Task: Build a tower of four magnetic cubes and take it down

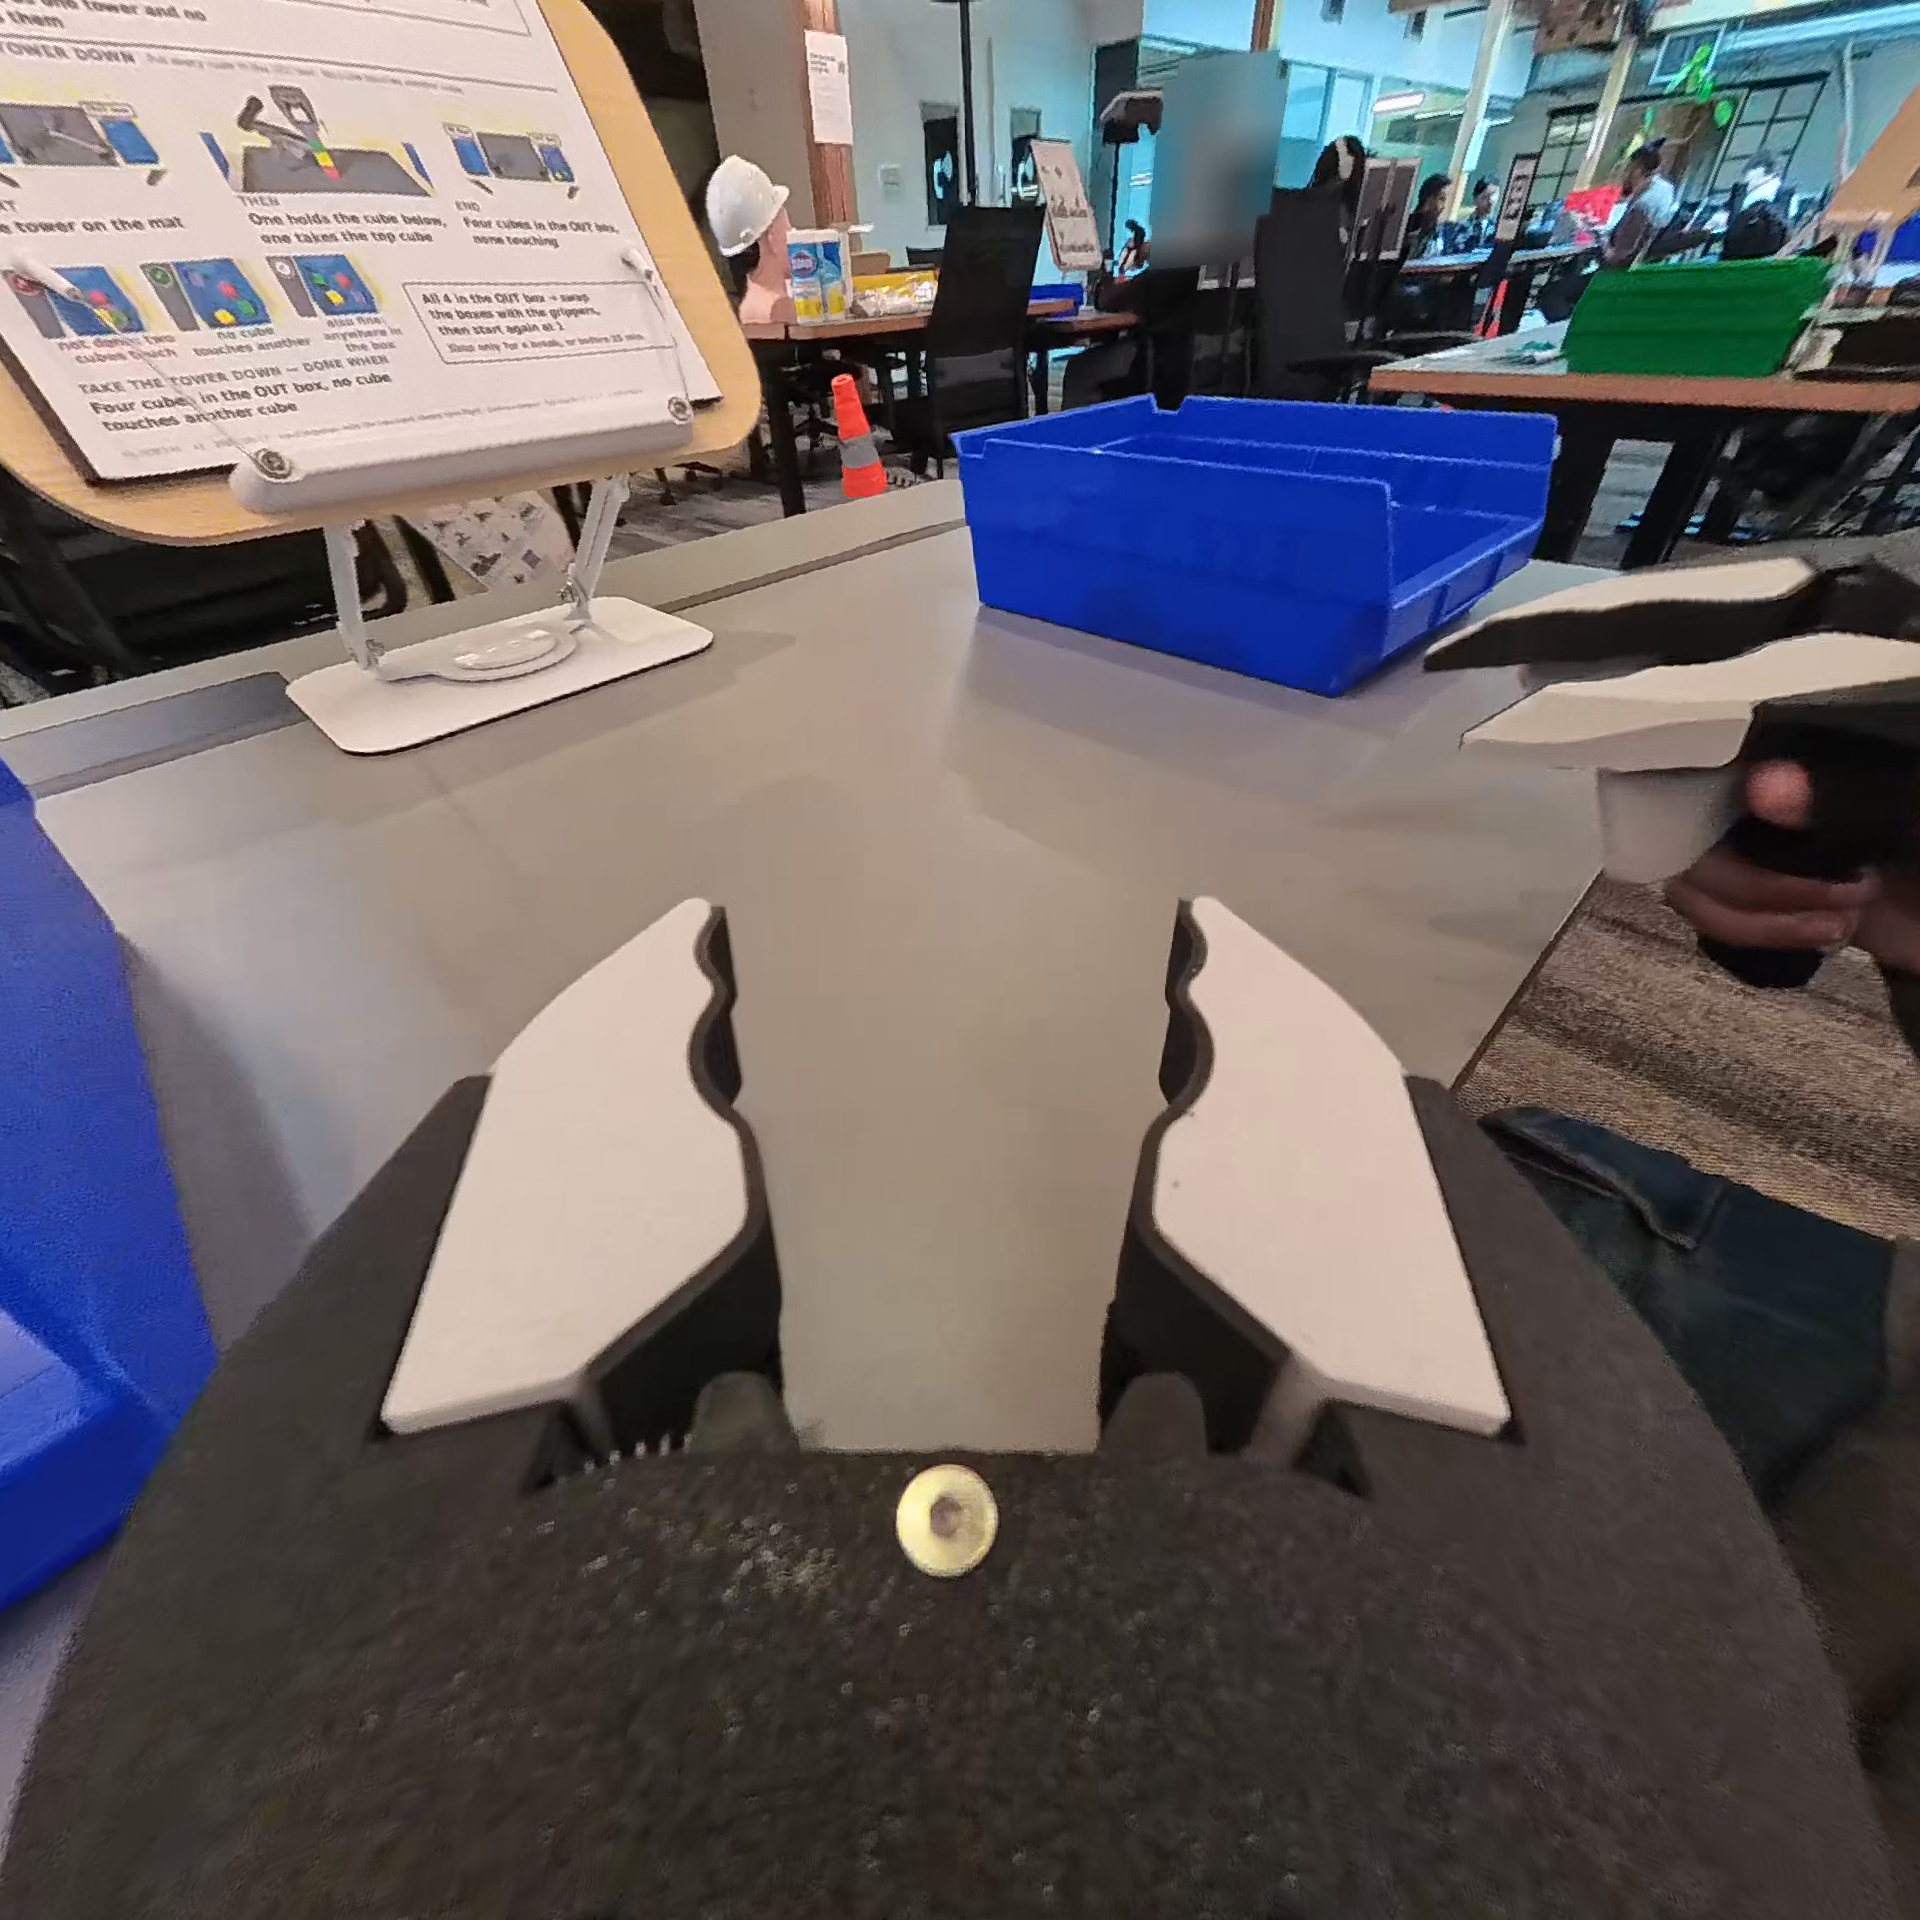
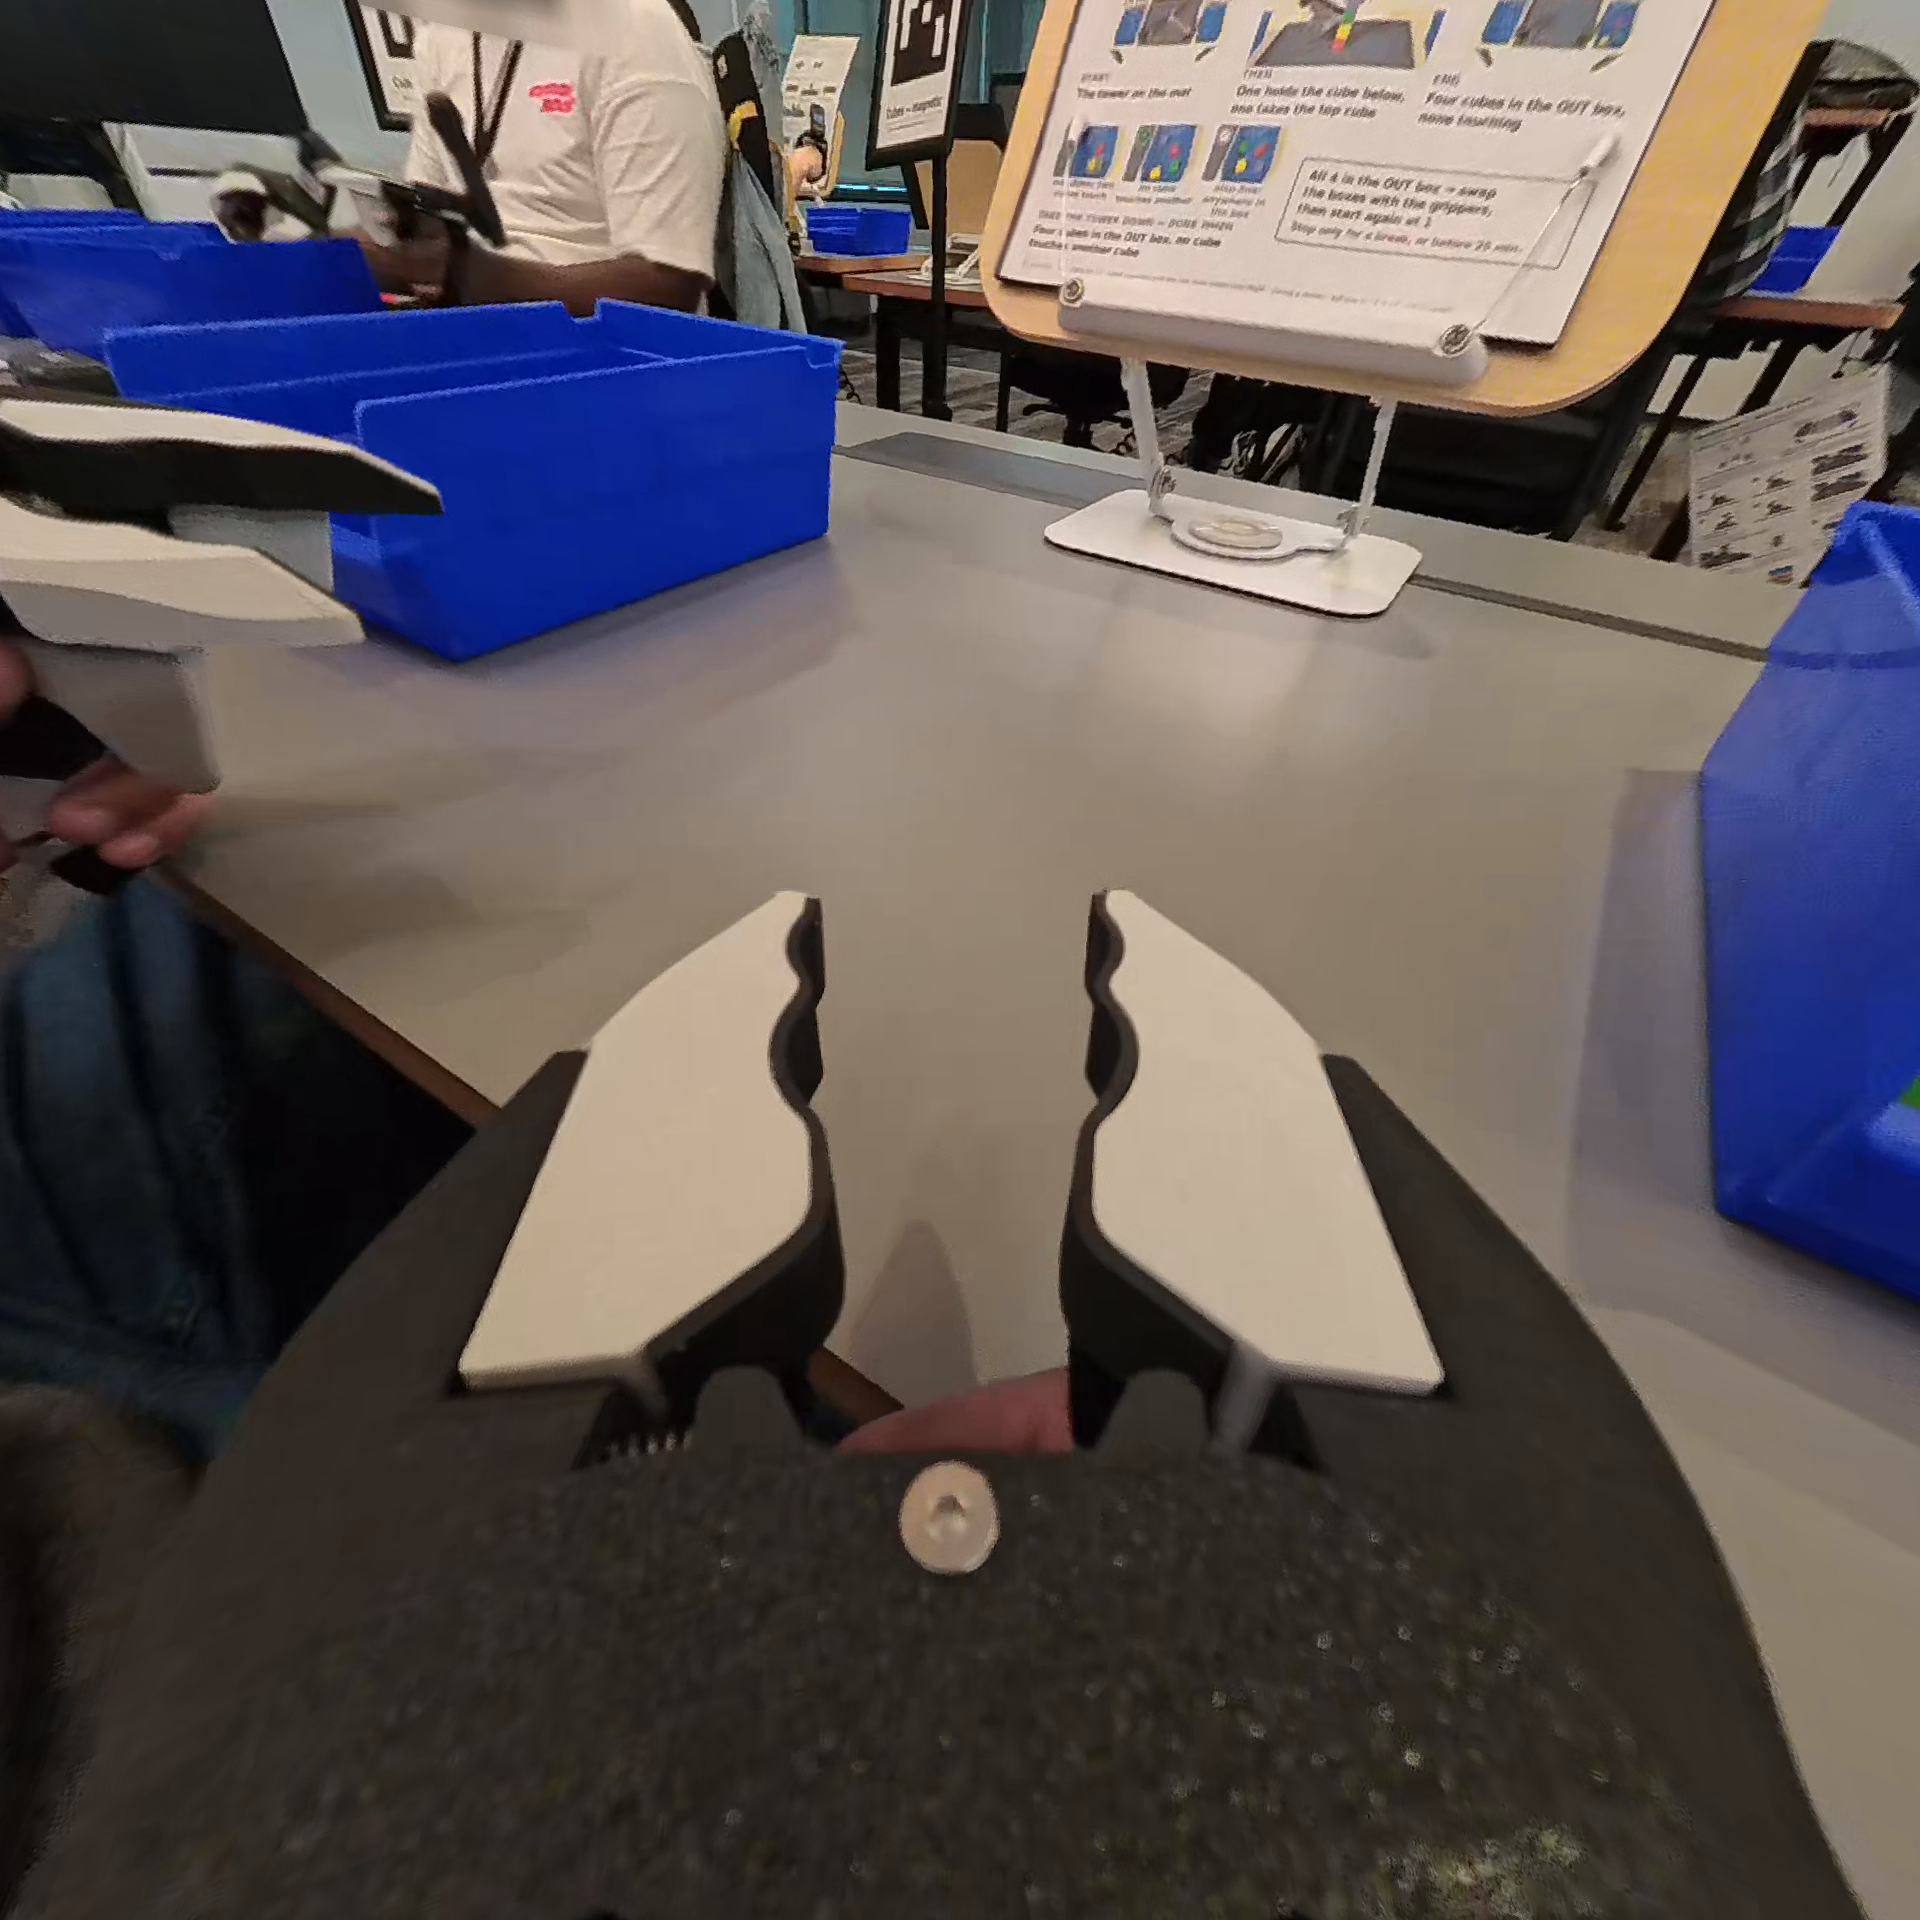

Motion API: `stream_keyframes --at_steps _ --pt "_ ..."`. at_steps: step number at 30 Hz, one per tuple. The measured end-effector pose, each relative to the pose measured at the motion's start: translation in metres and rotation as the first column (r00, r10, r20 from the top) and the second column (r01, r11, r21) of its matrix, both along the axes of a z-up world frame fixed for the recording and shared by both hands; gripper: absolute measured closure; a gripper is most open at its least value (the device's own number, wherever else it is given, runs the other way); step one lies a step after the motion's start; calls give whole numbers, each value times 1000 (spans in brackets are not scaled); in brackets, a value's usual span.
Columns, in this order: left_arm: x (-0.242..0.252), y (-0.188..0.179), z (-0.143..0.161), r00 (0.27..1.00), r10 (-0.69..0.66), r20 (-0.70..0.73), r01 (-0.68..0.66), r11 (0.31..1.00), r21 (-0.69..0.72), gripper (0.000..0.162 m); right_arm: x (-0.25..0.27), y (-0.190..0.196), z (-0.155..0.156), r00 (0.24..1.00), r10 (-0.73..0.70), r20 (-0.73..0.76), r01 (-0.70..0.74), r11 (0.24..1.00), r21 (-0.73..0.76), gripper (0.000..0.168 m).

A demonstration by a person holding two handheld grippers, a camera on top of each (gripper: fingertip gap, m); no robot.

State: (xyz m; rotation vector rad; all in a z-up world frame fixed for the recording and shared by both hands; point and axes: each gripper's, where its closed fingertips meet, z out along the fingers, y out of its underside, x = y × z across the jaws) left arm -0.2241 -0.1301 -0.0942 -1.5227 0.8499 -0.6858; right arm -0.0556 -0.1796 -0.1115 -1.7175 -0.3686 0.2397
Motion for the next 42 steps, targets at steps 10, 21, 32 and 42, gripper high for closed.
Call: stream_keyframes --at_steps 10,21,32,42 --pt "28 -2 4 1000 22 -15 -22 1000 14 81 36 4 7 991 -123 -60 124 992 12 121" --pt "260 19 -6 993 -96 -63 82 976 -203 76 211 -33 25 713 -621 -326 659 752 7 123" --pt "356 46 -33 993 -13 -122 -30 938 -346 111 226 -34 16 692 -656 -302 683 730 -22 125" --pt "359 53 -26 997 -14 -77 -21 899 -437 125 224 -29 10 698 -661 -276 676 735 -49 124"
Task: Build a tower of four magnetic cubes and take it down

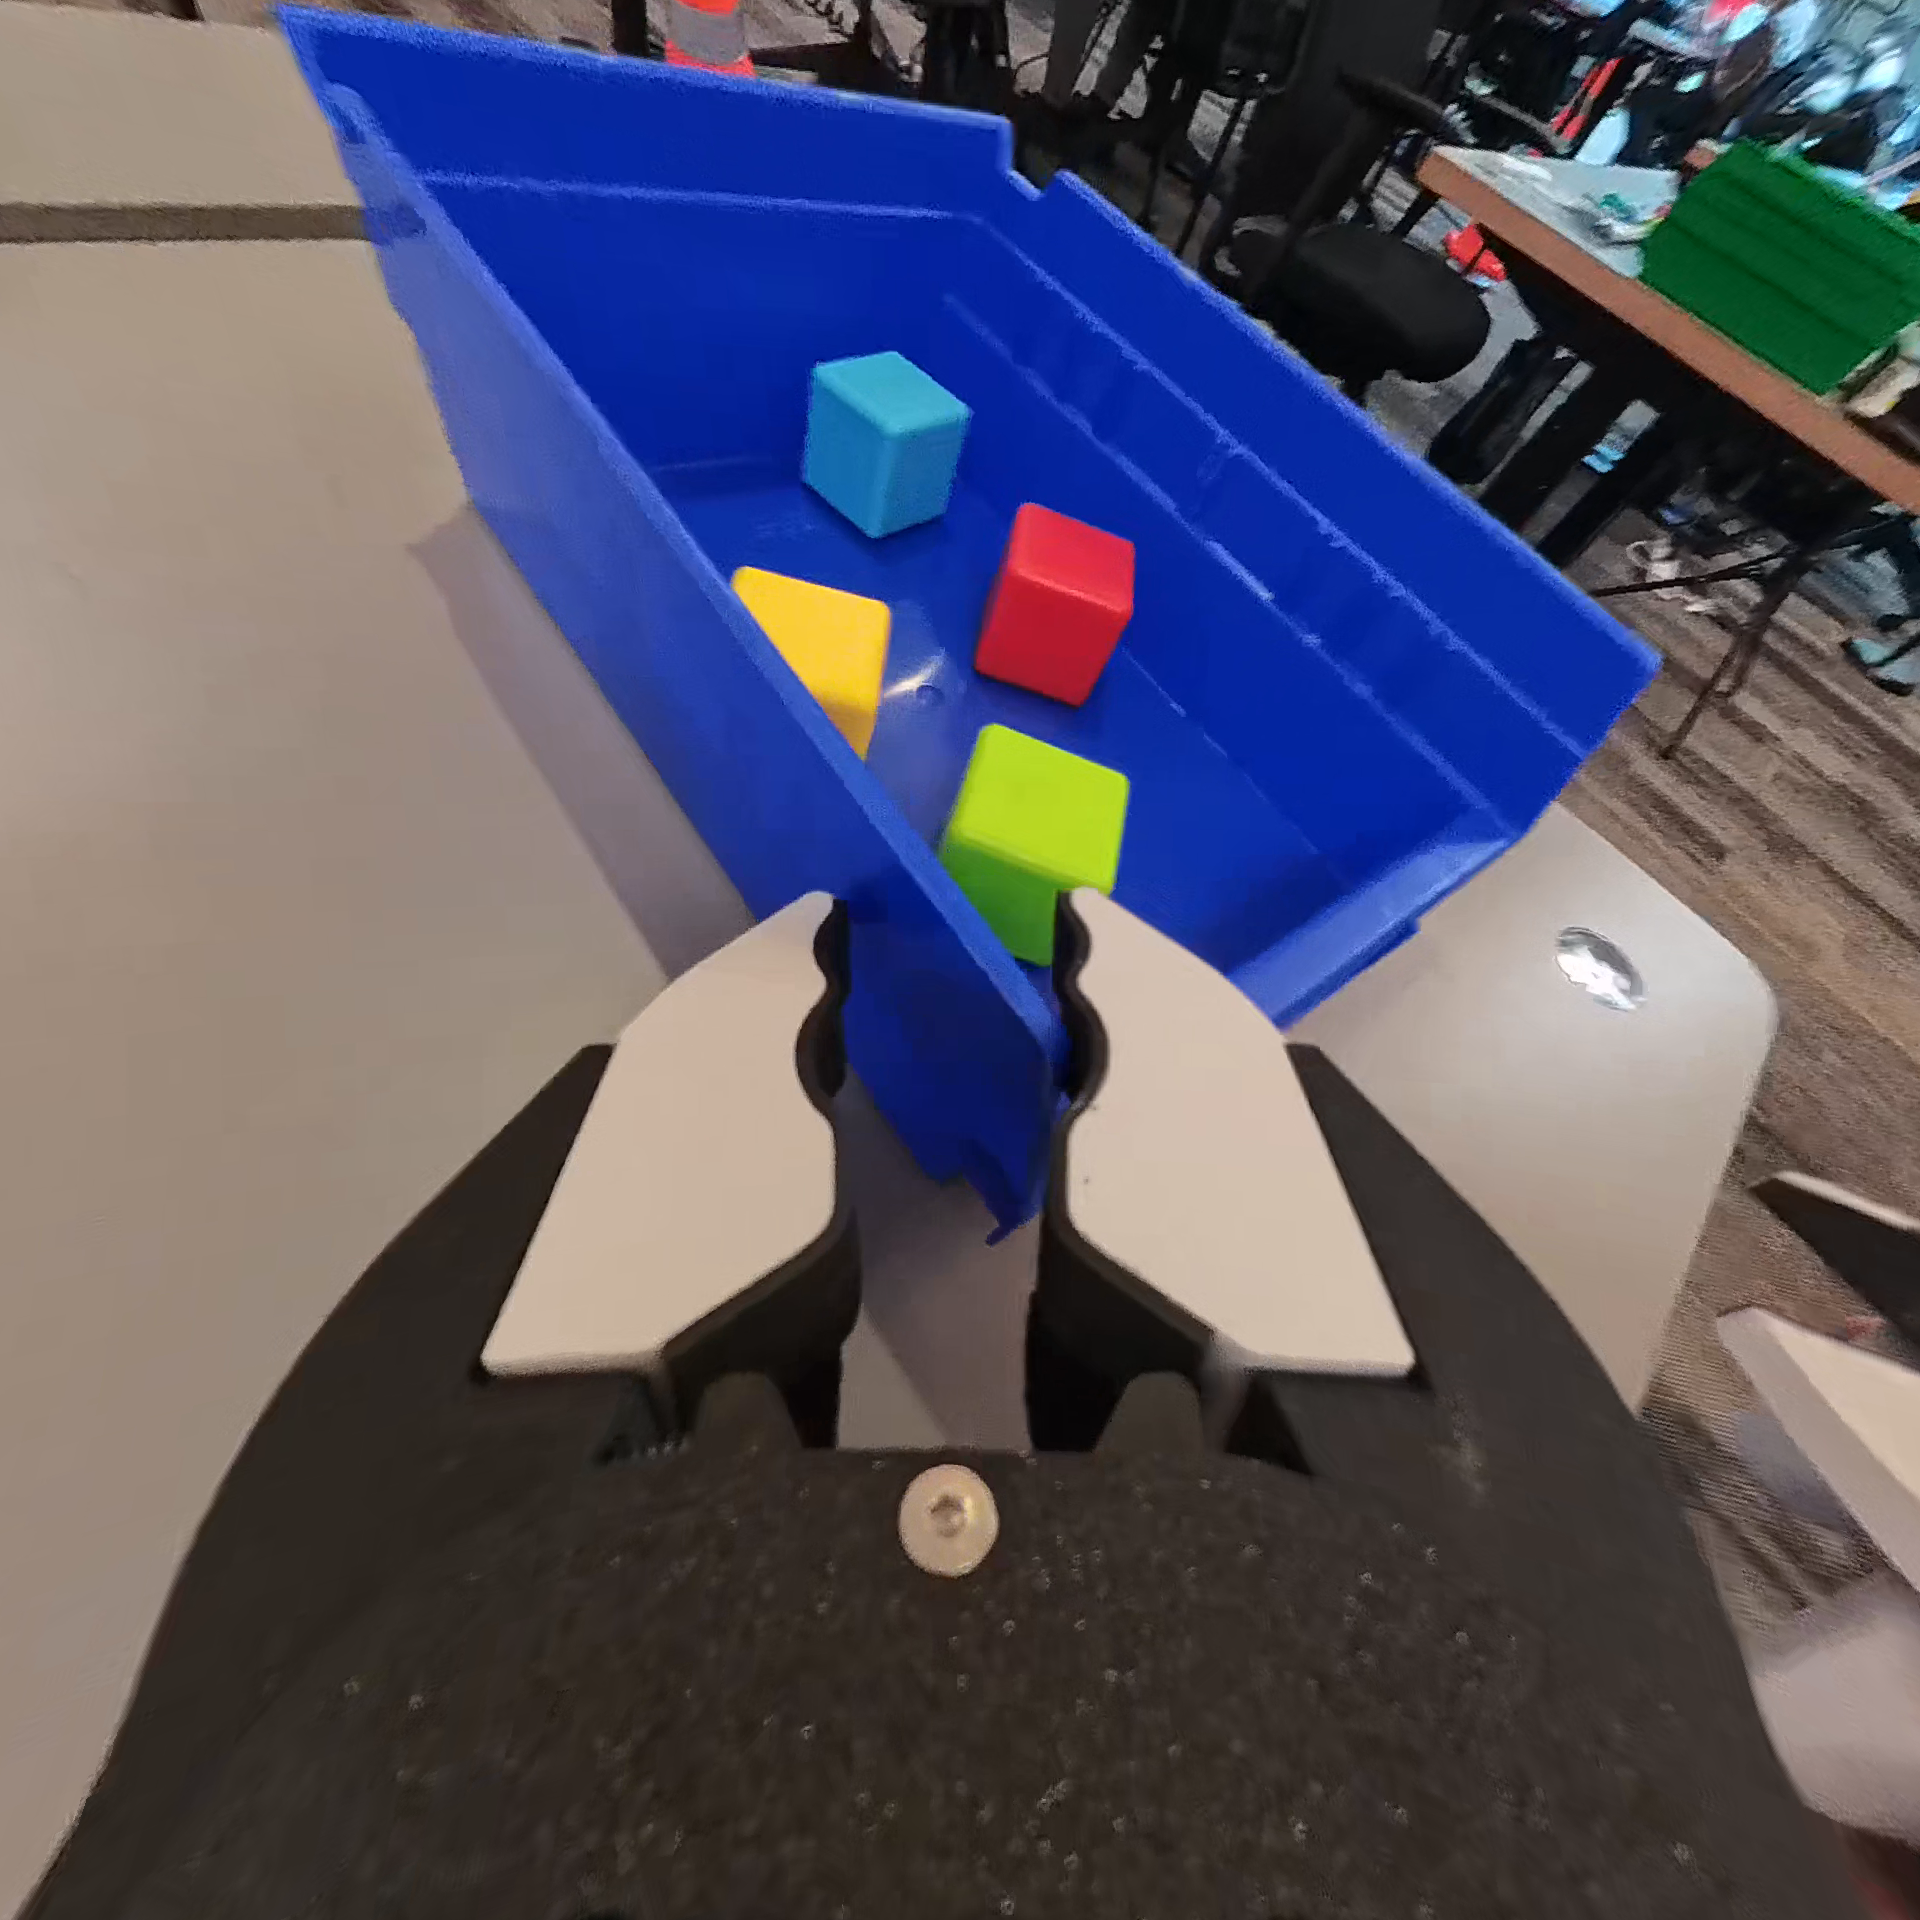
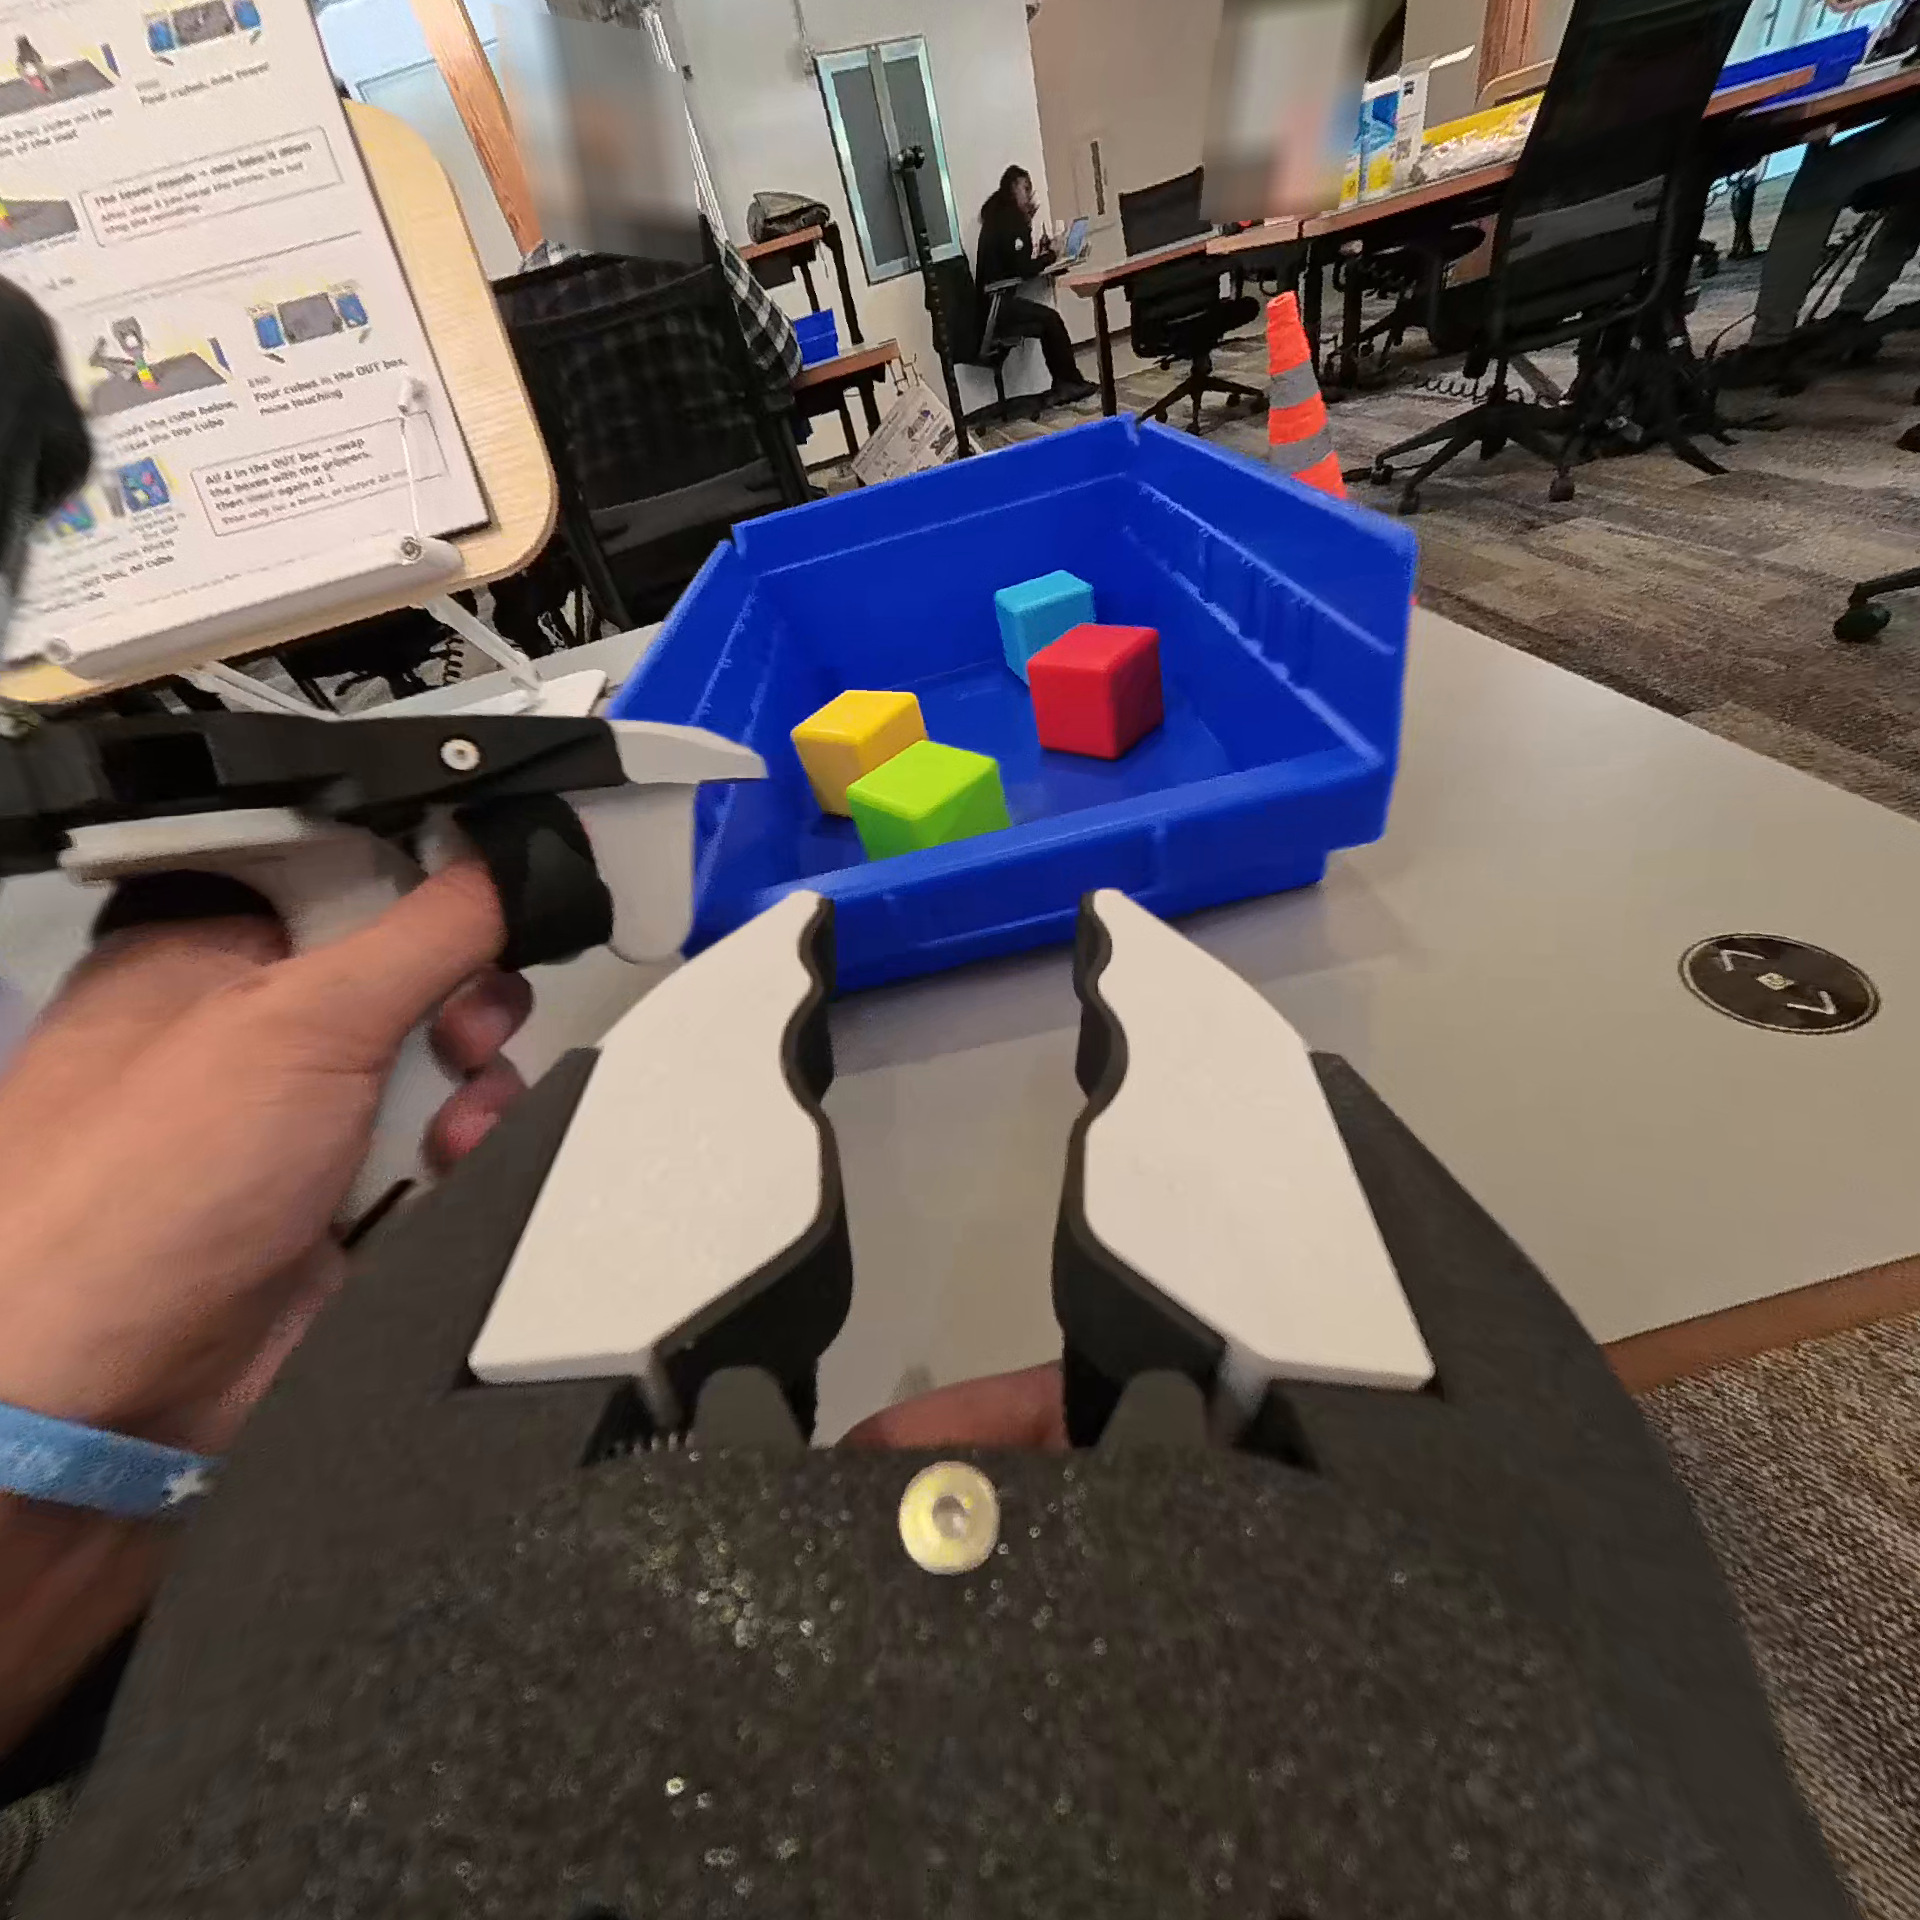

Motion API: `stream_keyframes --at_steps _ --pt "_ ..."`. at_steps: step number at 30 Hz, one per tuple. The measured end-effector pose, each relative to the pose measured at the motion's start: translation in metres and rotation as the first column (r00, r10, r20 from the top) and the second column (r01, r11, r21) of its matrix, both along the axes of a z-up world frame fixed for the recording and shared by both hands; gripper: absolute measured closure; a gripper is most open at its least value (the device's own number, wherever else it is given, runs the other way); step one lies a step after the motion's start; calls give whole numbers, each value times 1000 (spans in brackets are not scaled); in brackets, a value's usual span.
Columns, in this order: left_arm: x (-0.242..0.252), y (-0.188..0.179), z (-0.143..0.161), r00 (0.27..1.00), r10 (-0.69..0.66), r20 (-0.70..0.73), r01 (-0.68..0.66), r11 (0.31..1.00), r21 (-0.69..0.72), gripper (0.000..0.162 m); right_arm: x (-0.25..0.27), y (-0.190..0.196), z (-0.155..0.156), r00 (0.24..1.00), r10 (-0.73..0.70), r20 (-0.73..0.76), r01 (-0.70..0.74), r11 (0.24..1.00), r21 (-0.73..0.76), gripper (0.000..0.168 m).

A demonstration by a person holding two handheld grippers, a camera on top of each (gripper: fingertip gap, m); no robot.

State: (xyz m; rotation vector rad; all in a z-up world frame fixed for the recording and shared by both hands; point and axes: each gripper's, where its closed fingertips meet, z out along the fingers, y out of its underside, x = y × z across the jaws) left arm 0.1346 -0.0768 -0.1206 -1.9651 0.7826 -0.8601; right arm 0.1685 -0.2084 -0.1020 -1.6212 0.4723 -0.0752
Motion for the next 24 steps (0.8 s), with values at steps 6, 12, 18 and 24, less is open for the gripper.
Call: stream_keyframes --at_steps 6,12,18,24 --pt "-55 13 2 982 168 -89 -157 980 120 154 8 2 -20 998 -51 30 55 990 -129 119" --pt "-92 -10 3 984 177 -18 -173 975 140 158 22 -6 -23 977 -174 124 195 964 -182 111" --pt "-107 -20 3 980 199 -30 -191 966 175 158 19 -14 1 940 -226 255 261 959 -112 127" --pt "-116 -25 3 977 209 -35 -198 961 195 158 3 -2 -14 976 -142 164 168 973 -157 145"
